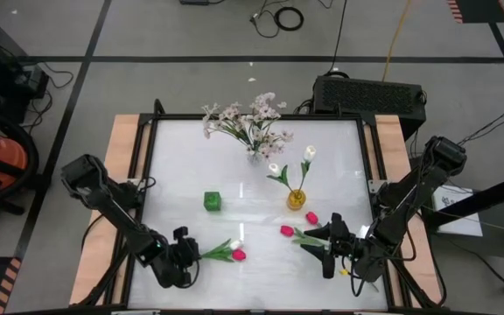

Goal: Sort flowers into vase by color
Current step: Put the white flower into the yellow vase

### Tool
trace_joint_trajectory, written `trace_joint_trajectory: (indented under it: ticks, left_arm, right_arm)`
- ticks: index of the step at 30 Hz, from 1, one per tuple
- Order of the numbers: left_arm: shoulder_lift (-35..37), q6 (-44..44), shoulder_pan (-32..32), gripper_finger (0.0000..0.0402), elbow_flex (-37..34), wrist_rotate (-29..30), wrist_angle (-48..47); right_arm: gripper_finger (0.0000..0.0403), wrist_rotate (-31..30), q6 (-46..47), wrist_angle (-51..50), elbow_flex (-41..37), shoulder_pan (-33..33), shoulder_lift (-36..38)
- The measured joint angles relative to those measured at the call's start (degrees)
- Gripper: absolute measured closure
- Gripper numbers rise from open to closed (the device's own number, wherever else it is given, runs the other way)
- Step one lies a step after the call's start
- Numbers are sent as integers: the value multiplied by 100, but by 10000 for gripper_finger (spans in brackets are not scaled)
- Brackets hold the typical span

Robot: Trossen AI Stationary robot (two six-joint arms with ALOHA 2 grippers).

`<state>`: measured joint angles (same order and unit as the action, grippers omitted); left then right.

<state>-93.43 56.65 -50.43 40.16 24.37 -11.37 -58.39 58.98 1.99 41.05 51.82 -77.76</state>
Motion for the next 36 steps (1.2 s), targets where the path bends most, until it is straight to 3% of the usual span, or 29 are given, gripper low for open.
trace_joint_trajectory:
  ticks: [5, 14, 22, 25, 33, 36]
  left_arm:
    - [-161, 278, -20, 369, 12, 166, 137]
    - [79, 242, -47, 308, 11, 112, 146]
    - [81, 126, -47, 305, 11, -105, 143]
    - [81, 129, -49, 315, 11, -146, 143]
    - [163, 157, -58, 387, 11, -419, 140]
    - [355, 264, -60, 393, 11, -465, 128]
  right_arm:
    - [195, 0, 13, 1, 1, -1, 0]
    - [195, 3, 50, -1, 1, -1, 0]
    - [195, 2, 16, -14, 1, -1, 0]
    - [195, 4, -2, -22, 1, -1, 0]
    - [195, -6, -31, -216, 1, -15, 0]
    - [195, -4, -31, -223, 1, -43, 0]
